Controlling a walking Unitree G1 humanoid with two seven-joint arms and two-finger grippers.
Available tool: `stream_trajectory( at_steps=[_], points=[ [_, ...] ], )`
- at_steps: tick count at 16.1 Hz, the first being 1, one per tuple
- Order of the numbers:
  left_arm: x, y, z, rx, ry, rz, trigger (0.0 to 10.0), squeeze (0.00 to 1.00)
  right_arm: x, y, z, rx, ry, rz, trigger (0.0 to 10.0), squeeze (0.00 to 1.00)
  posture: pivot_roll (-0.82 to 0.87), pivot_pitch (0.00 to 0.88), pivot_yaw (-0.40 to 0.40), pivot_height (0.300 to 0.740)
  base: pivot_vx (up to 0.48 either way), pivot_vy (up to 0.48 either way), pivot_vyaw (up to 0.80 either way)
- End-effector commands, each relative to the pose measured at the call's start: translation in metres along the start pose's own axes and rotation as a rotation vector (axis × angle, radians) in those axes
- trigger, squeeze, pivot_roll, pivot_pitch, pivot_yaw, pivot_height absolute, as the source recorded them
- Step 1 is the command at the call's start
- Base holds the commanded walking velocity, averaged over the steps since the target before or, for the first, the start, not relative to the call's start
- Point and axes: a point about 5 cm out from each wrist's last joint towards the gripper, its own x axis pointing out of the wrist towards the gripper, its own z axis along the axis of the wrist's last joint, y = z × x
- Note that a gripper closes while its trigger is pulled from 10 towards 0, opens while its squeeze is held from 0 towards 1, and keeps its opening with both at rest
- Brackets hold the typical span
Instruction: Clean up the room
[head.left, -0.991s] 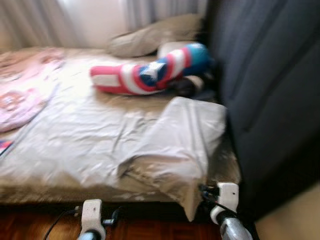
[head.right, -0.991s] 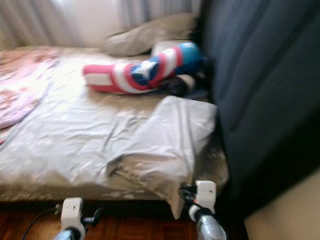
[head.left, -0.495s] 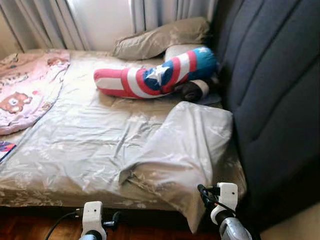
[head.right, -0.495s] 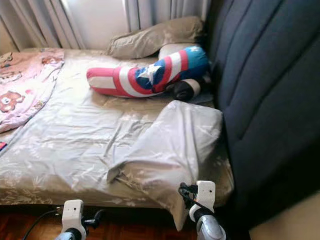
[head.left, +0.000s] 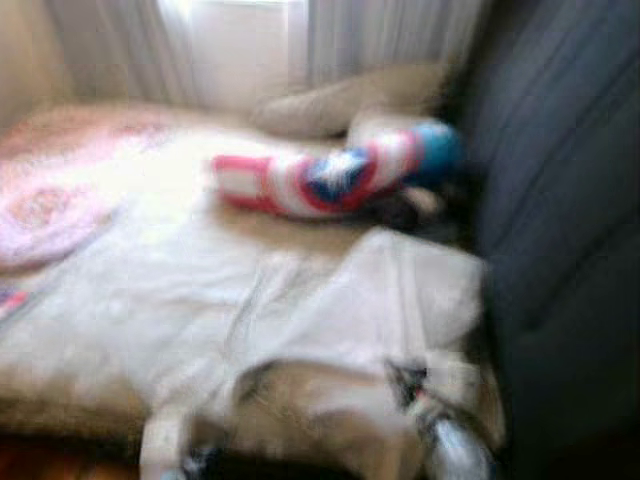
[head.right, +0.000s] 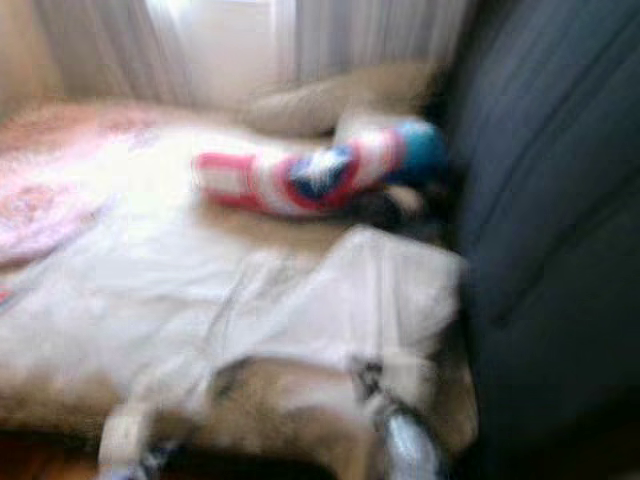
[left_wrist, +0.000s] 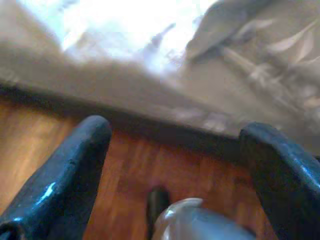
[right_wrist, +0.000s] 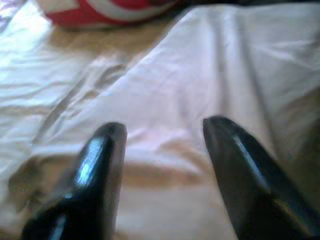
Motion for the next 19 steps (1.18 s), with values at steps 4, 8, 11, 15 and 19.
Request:
stream_trajectory(
  at_steps=[4,8,11,15,19],
  points=[
    [0.011,-0.022,0.023,-0.003,-0.079,-0.071,10.0,0.0,-0.01,-0.021,-0.01,0.015,0.044,-0.082,10.0,0.0,0.02,0.0,-0.047,0.74,0.0,0.0,0.0],
    [0.016,-0.028,0.046,0.006,-0.169,-0.104,10.0,0.0,-0.009,-0.029,-0.012,0.086,0.074,-0.166,10.0,0.0,0.03,0.0,-0.039,0.74,0.0,0.0,0.0],
    [0.019,-0.032,0.06,0.003,-0.224,-0.126,10.0,0.0,-0.008,-0.029,-0.007,0.083,0.046,-0.174,10.0,0.0,0.03,0.0,-0.034,0.74,0.0,0.0,0.0],
    [0.021,-0.037,0.062,0.02,-0.217,-0.139,10.0,0.0,-0.008,-0.03,-0.006,0.09,0.037,-0.187,10.0,0.0,0.02,0.0,-0.03,0.74,0.0,0.12,0.0],
    [0.02,-0.042,0.062,0.029,-0.234,-0.153,10.0,0.0,-0.008,-0.031,-0.006,0.092,0.03,-0.19,10.0,0.0,0.03,0.0,-0.035,0.74,0.0,0.48,0.0]
  ],
)
